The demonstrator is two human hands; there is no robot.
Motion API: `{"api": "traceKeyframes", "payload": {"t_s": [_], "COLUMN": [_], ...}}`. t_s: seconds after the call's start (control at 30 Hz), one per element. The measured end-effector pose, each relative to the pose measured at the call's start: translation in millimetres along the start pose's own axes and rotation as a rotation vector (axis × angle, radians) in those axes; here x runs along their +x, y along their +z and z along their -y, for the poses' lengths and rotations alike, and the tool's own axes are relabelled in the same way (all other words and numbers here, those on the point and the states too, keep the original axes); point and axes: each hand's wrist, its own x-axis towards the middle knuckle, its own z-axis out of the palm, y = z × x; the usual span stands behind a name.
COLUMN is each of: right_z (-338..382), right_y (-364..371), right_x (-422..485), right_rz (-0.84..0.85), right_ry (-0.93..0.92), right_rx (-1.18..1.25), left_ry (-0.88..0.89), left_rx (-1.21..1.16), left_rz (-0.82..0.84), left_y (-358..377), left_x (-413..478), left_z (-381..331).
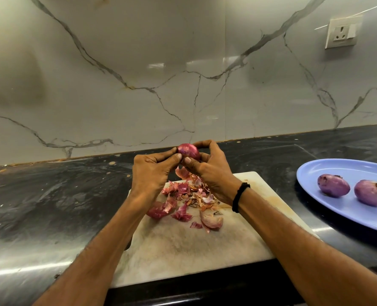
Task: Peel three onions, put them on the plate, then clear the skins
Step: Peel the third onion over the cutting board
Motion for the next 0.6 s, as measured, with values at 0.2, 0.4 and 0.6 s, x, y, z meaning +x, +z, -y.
{"api": "traceKeyframes", "payload": {"t_s": [0.2,0.4,0.6], "right_z": [0.9,1.3,6.4], "right_y": [1.2,1.7,1.3], "right_x": [-1.9,-2.7,-0.3], "right_rz": [0.000,0.016,0.016], "right_ry": [-0.005,0.005,0.001], "right_rx": [-0.007,0.035,0.175], "left_ry": [0.055,0.074,0.061], "left_rx": [0.064,0.110,0.066], "left_rz": [-0.044,-0.097,-0.085], "left_y": [1.2,1.7,4.2], "left_x": [-0.3,-0.7,-5.5], "left_z": [0.1,-0.6,-6.5]}}
